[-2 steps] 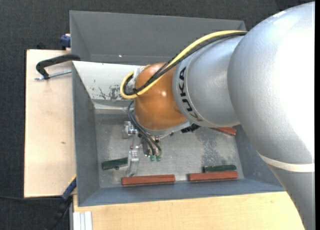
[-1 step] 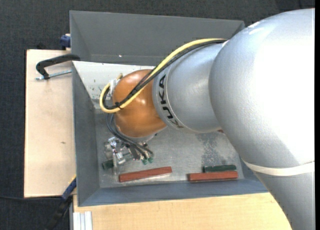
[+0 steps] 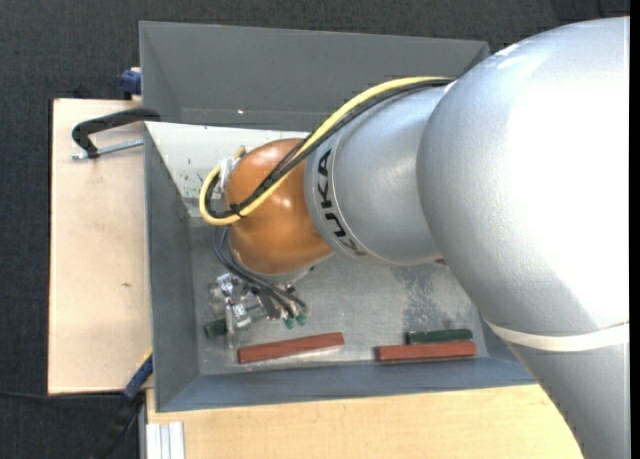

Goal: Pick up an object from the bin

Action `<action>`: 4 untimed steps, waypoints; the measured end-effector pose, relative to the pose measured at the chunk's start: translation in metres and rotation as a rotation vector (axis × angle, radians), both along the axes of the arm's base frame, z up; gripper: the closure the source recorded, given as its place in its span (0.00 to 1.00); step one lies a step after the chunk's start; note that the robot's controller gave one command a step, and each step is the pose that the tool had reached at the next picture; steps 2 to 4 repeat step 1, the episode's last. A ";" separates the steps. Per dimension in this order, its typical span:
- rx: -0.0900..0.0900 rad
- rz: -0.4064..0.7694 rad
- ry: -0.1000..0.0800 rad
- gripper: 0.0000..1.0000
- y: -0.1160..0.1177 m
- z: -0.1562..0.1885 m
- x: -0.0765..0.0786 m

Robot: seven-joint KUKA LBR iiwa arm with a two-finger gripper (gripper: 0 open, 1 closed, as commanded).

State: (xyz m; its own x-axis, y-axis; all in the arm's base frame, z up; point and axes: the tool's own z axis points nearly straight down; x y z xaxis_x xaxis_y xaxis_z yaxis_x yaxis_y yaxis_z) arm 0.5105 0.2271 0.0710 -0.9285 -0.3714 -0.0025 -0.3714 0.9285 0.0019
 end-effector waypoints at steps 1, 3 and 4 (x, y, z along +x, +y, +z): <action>0.001 0.004 -0.003 1.00 0.005 0.138 0.002; 0.001 0.004 -0.003 1.00 0.005 0.138 0.002; 0.001 0.004 -0.003 1.00 0.005 0.138 0.002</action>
Offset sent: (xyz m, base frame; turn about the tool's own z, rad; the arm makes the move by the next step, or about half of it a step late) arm 0.0000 0.0000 0.0000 0.0000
